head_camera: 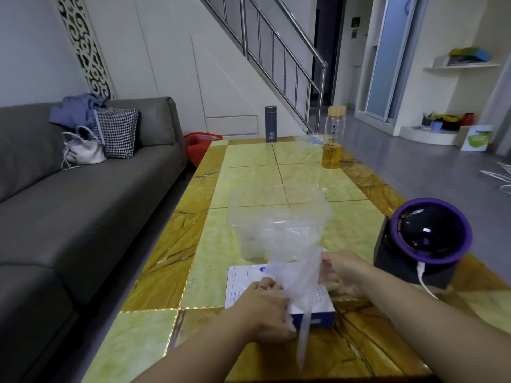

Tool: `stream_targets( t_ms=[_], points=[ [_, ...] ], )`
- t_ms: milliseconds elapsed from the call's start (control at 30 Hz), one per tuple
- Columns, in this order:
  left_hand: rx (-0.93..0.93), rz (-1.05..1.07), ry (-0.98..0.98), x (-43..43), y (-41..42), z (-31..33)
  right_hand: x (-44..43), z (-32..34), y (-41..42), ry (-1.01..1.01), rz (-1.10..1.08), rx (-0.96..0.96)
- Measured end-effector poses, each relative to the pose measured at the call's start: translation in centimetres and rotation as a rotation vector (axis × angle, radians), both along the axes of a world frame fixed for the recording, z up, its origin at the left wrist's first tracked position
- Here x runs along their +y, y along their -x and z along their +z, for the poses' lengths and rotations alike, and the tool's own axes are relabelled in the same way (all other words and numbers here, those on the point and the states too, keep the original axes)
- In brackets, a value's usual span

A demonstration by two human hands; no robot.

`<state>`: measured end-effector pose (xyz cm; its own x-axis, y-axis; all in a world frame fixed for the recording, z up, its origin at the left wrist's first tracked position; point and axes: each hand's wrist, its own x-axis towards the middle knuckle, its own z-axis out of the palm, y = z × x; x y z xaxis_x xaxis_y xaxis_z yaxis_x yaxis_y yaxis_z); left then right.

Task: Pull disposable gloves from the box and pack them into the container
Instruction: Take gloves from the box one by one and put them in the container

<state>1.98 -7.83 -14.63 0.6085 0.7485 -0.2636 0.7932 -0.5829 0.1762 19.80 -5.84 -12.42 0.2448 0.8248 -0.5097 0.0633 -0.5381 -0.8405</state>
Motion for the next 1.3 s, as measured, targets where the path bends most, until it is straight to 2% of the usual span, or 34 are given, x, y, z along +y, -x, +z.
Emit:
stream_targets(
  t_ms=[100, 267, 333, 433, 500, 600, 700, 767, 867, 1000, 1167, 1300],
  points=[
    [0.043, -0.038, -0.092, -0.1, -0.1, -0.1, 0.0, -0.1, 0.1, 0.030, 0.037, -0.012],
    [-0.209, -0.052, -0.097, -0.7, 1.4, -0.4, -0.3, 0.2, -0.2, 0.035, 0.082, -0.026],
    [-0.168, -0.069, -0.183, -0.6, 2.1, -0.2, -0.5, 0.8, -0.2, 0.011, 0.166, -0.108],
    [-0.066, -0.088, -0.280, -0.3, 3.3, 0.9, -1.0, 3.1, -0.5, -0.131, 0.338, -0.345],
    [-0.102, -0.016, -0.205, 0.2, 4.6, 2.8, -0.9, 5.1, -0.9, -0.278, 0.354, -0.384],
    [-0.291, 0.194, -0.117, 2.0, 6.6, 6.5, -0.7, 8.7, -1.0, -0.448, 0.408, -0.412],
    [-0.612, 0.354, -0.145, 3.6, 6.8, 9.6, -0.6, 11.9, 0.1, -0.511, 0.553, -0.535],
    [-0.820, 0.324, 0.012, 3.3, 5.6, 11.6, -0.5, 13.5, 1.2, -0.548, 0.648, -0.631],
    [-0.817, 0.217, 0.266, 2.7, 3.3, 13.2, -0.5, 15.2, 2.8, -0.625, 0.739, -0.713],
    [-0.869, 0.216, 0.345, 3.1, 3.3, 13.7, -0.3, 17.1, 2.7, -0.648, 0.814, -0.735],
    [-1.062, 0.240, 0.498, 4.1, 4.7, 15.2, 0.1, 19.3, 0.9, -0.565, 0.852, -0.555],
    [-1.100, 0.229, 0.498, 5.4, 5.2, 16.9, 0.1, 20.7, 1.1, -0.646, 0.796, -0.452]
  ],
)
